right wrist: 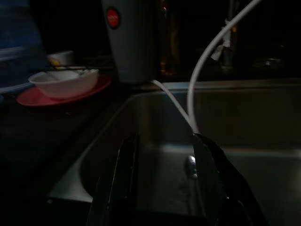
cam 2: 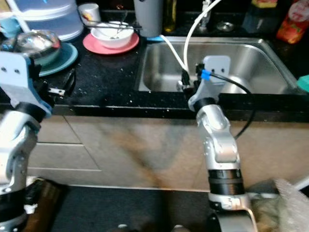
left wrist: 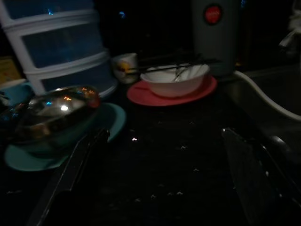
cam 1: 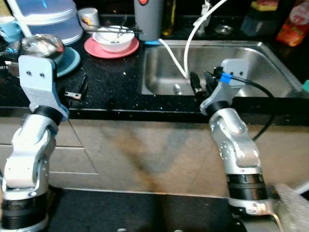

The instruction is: Kitchen organization

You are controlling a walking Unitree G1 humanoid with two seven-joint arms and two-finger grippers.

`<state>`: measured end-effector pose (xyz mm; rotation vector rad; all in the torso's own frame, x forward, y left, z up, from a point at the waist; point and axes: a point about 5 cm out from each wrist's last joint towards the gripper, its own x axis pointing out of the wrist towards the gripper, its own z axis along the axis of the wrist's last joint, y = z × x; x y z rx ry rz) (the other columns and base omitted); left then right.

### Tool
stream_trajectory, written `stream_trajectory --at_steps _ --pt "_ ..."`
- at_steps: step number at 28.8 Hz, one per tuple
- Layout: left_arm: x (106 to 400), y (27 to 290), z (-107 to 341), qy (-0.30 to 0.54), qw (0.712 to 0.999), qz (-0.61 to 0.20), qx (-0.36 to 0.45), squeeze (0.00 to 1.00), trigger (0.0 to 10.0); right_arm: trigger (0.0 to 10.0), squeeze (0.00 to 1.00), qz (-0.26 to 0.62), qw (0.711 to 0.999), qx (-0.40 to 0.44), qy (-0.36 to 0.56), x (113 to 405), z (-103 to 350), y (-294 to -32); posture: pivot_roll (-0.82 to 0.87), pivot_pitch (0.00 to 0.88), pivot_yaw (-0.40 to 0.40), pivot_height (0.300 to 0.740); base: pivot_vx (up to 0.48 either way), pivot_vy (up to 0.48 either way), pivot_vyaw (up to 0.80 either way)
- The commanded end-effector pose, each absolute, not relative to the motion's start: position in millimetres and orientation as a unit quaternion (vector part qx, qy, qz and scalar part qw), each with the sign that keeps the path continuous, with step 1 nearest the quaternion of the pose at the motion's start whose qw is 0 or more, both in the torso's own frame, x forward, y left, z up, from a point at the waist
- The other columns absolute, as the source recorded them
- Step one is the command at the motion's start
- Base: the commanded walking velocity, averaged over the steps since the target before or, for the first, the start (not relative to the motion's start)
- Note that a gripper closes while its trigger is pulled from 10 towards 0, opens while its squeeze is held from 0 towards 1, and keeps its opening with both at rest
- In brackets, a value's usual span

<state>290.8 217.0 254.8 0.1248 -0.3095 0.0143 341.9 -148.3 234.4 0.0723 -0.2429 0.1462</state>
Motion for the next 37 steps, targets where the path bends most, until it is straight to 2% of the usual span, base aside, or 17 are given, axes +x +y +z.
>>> stream_trajectory --at_steps 1,33,37 --pt "290.2 217.7 252.4 -0.150 0.987 0.007 0.063 0.00 10.0 10.0 0.00 0.068 0.990 0.037 -0.121 342.3 234.7 -150.4 0.06 0.109 -0.014 0.740 0.277 0.000 0.00" --pt "289.1 216.9 251.8 -0.148 0.987 0.004 0.061 0.00 10.0 10.0 0.00 0.071 0.989 0.037 -0.121 342.3 235.2 -150.6 0.06 0.112 -0.017 0.740 0.289 0.000 0.00" --pt "288.9 216.8 251.6 -0.148 0.987 0.004 0.059 0.00 10.0 10.0 0.00 0.071 0.989 0.037 -0.121 342.1 235.1 -150.6 0.05 0.110 -0.017 0.740 0.000 0.000 0.00"
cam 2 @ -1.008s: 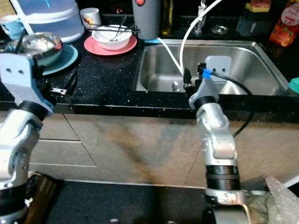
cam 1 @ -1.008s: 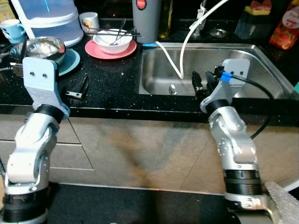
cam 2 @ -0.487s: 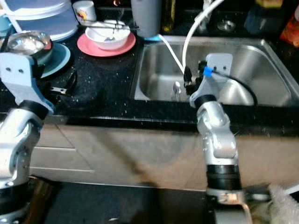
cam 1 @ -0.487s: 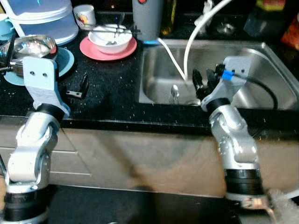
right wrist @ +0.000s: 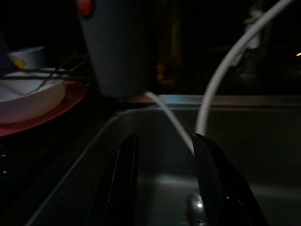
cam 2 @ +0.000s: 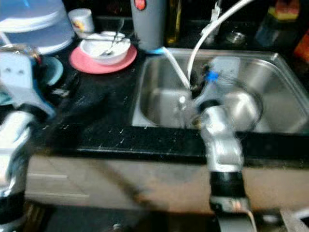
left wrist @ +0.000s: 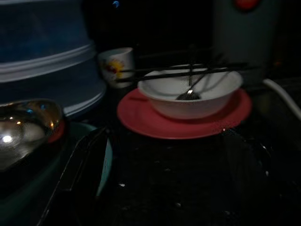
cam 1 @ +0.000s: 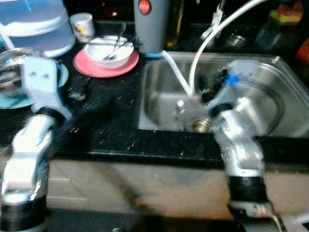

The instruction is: Kitchen organization

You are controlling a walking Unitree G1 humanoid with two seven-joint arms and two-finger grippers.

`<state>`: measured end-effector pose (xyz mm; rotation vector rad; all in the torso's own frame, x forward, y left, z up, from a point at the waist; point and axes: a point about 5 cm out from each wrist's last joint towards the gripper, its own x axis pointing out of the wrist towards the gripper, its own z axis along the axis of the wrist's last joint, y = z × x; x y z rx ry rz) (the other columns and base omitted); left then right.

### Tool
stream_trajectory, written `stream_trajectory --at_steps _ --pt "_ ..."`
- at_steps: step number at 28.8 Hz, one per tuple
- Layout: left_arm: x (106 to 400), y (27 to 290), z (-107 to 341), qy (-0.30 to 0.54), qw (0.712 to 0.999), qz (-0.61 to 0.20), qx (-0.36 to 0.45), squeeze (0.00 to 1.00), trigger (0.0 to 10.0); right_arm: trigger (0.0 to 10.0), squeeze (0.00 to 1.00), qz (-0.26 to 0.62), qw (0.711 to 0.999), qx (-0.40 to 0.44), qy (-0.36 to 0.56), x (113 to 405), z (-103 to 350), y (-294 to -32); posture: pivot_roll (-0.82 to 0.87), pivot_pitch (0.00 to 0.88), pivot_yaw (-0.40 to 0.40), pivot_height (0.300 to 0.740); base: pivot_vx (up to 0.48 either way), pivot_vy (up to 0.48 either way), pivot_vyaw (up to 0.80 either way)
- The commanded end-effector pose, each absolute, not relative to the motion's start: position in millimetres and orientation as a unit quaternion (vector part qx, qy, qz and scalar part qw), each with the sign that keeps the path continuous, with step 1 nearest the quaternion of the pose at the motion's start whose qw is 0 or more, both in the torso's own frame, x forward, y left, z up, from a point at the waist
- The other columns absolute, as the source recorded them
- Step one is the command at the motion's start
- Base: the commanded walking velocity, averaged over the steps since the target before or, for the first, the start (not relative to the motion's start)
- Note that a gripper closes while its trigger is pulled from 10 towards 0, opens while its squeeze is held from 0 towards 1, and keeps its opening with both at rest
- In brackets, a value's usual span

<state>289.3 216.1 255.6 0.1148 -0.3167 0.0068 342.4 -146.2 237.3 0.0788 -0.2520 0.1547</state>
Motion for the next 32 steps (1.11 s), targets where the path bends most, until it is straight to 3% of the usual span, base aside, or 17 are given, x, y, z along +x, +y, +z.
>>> stream_trajectory --at_steps 1,32 --pt "288.8 216.6 251.2 -0.146 0.988 0.004 0.055 0.00 10.0 10.0 0.00 0.070 0.989 0.037 -0.121 342.1 235.3 -150.7 0.05 0.110 -0.016 0.740 0.000 0.000 0.00" --pt "281.3 215.3 246.5 -0.117 0.990 -0.025 0.074 0.00 10.0 10.0 0.00 0.076 0.989 0.038 -0.117 342.7 234.7 -149.1 0.06 0.115 -0.022 0.740 0.000 0.019 0.00"
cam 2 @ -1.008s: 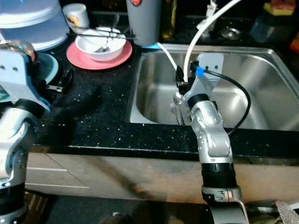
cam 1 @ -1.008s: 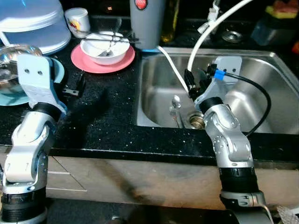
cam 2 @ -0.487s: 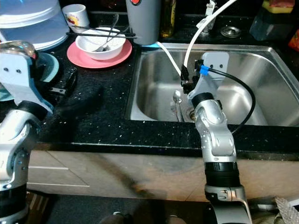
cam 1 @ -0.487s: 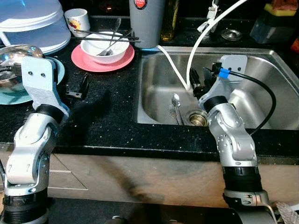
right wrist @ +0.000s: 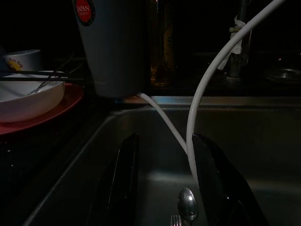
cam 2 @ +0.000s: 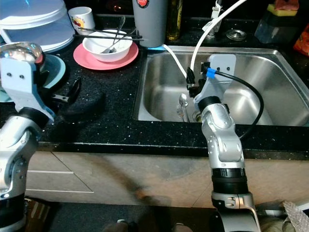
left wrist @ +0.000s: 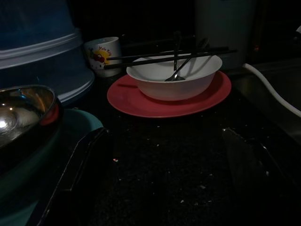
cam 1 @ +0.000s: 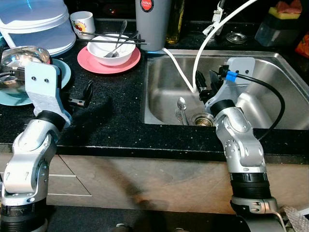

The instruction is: Kitchen organization

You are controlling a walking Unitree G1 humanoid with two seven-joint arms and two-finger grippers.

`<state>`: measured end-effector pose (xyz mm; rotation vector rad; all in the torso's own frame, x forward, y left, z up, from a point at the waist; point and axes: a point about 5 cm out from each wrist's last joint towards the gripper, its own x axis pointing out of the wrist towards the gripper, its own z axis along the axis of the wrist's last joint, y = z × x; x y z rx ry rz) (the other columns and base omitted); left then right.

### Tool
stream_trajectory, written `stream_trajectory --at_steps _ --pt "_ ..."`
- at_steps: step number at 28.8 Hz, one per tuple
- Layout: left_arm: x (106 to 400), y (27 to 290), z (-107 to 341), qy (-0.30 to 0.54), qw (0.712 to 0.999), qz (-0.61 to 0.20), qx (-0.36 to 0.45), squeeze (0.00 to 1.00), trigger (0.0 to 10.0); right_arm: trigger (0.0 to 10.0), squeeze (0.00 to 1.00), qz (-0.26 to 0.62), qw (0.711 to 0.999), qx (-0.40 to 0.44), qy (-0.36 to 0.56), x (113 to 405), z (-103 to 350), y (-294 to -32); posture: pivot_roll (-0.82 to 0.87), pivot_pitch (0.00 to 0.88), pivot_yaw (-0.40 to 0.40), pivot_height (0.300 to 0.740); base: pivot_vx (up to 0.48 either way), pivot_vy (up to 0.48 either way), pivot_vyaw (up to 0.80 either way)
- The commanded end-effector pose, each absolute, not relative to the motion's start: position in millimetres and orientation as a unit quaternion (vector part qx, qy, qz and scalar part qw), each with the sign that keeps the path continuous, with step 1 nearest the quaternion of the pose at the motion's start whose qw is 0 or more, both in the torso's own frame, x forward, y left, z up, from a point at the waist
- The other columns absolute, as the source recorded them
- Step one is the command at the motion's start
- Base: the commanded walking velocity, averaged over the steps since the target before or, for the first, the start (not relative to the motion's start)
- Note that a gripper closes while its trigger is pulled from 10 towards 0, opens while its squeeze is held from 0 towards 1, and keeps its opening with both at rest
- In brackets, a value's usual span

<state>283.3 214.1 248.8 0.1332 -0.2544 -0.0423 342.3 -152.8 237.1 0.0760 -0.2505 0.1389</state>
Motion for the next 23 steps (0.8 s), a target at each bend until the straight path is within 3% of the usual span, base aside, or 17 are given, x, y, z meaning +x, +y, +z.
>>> stream_trajectory --at_steps 1,8,12,18,23 --pt "281.3 215.3 246.5 -0.117 0.990 -0.026 0.074 0.00 10.0 10.0 0.00 0.076 0.990 0.039 -0.117 342.7 234.5 -148.9 0.06 0.115 -0.022 0.740 0.000 0.330 0.00" --pt "282.3 214.5 247.9 -0.117 0.990 -0.029 0.075 0.00 10.0 10.0 0.00 0.075 0.990 0.040 -0.116 342.6 233.6 -148.7 0.06 0.115 -0.017 0.740 0.000 0.359 0.00" --pt "284.6 217.6 244.8 -0.090 0.991 -0.023 0.094 0.00 10.0 10.0 0.00 0.073 0.990 0.040 -0.116 342.6 233.5 -149.1 0.06 0.115 -0.015 0.740 0.000 0.000 0.00" --pt "285.7 221.6 241.7 -0.071 0.992 -0.012 0.100 0.00 10.0 10.0 0.00 0.071 0.990 0.041 -0.116 342.5 233.5 -150.4 0.06 0.114 -0.013 0.740 0.000 -0.458 0.00" --pt "286.7 220.2 239.6 -0.062 0.993 -0.016 0.101 0.00 10.0 10.0 0.00 0.070 0.990 0.042 -0.116 342.6 232.8 -150.9 0.07 0.113 -0.012 0.740 0.000 0.000 0.00"
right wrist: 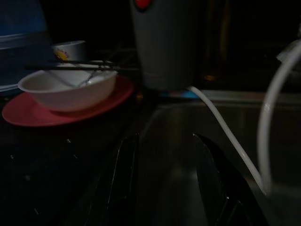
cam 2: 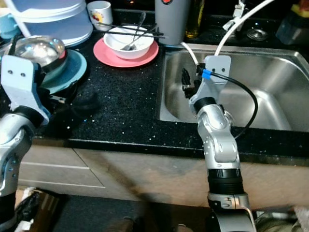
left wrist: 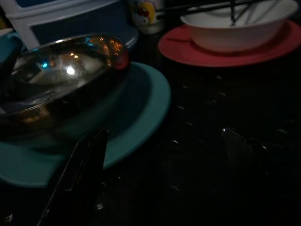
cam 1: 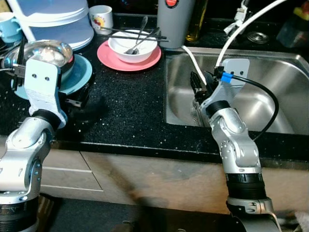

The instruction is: Kitchen organization

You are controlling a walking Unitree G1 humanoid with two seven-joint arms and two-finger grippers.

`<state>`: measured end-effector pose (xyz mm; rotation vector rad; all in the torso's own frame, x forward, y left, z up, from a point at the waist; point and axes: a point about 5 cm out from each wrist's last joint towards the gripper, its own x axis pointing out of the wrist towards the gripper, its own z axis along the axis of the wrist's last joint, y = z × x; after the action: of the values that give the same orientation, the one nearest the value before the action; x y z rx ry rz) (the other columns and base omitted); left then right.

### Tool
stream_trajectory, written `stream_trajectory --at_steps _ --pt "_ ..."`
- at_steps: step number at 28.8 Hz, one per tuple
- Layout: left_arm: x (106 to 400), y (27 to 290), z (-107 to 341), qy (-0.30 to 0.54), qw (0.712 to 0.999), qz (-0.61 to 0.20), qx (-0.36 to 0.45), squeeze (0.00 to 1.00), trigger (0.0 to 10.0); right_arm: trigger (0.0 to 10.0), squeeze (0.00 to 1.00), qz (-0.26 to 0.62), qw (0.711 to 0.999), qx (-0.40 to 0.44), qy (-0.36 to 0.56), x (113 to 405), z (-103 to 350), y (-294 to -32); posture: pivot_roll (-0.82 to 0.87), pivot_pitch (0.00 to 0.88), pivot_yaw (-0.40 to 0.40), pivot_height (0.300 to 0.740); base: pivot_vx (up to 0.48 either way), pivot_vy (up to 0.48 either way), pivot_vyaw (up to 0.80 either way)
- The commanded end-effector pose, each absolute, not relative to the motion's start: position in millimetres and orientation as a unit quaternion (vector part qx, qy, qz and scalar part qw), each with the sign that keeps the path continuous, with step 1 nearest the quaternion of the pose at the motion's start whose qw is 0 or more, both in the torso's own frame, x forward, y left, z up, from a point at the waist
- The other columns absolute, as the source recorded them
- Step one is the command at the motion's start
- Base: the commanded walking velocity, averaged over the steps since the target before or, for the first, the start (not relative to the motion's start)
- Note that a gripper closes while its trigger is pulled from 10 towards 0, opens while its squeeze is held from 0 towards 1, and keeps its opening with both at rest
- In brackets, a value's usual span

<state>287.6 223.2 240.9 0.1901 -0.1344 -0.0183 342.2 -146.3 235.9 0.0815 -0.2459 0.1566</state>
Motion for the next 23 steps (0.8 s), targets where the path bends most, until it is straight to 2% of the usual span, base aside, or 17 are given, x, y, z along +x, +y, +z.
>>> stream_trajectory --at_steps 1,21,23 --pt "286.7 220.2 239.6 -0.062 0.993 -0.016 0.101 0.00 10.0 10.0 0.00 0.070 0.990 0.042 -0.116 342.6 232.8 -150.9 0.07 0.113 -0.012 0.740 0.000 0.000 0.00" --pt "286.6 218.2 242.8 -0.070 0.993 -0.016 0.097 0.00 10.0 10.0 0.00 0.073 0.990 0.043 -0.117 342.5 233.2 -149.1 0.07 0.100 -0.015 0.740 0.000 0.000 0.00" --pt "286.8 216.3 242.6 -0.069 0.993 -0.022 0.098 0.00 10.0 10.0 0.00 0.074 0.989 0.043 -0.117 342.3 233.3 -148.8 0.07 0.099 -0.014 0.740 0.000 0.465 0.00"
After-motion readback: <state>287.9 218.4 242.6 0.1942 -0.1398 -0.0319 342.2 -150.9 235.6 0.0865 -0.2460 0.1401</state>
